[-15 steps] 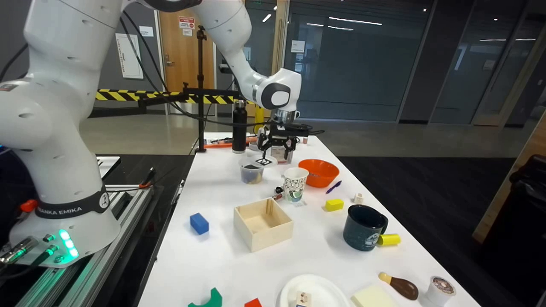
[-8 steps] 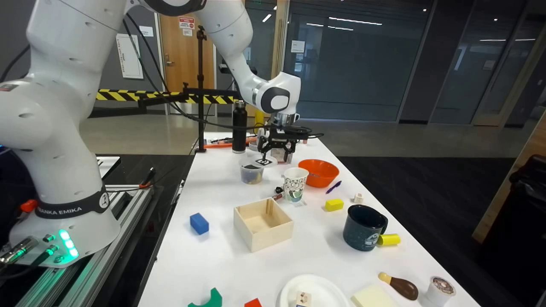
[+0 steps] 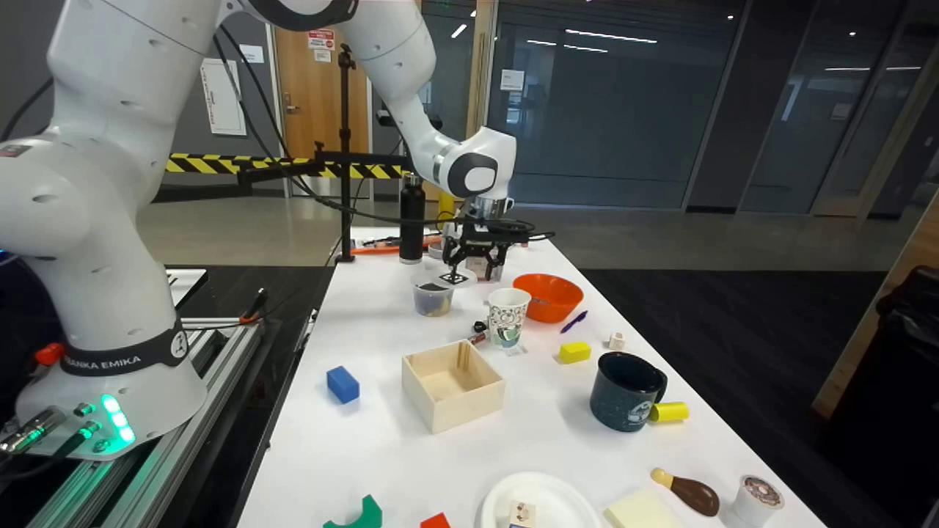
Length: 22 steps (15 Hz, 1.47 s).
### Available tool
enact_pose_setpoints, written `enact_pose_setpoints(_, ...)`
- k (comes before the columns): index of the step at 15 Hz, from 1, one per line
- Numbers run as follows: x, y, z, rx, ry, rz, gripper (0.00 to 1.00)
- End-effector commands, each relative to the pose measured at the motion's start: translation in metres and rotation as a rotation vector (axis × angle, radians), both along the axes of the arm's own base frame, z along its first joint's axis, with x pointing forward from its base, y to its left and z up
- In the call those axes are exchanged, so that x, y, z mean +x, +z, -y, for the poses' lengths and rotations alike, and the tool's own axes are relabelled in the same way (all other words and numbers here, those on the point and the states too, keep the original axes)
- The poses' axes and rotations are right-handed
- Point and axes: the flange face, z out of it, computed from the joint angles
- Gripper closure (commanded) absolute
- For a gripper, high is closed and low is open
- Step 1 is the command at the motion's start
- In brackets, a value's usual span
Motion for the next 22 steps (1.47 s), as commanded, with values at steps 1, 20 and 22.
enact_pose_setpoints(1, 0.0013, -0.0026, -0.0032, 0.006, 0.010, 0.006, 0.10)
enact_pose_setpoints(20, 0.0014, -0.0029, -0.0040, 0.004, 0.012, 0.003, 1.00)
enact_pose_setpoints(22, 0.0015, -0.0026, -0.0040, 0.003, 0.013, 0.004, 1.00)
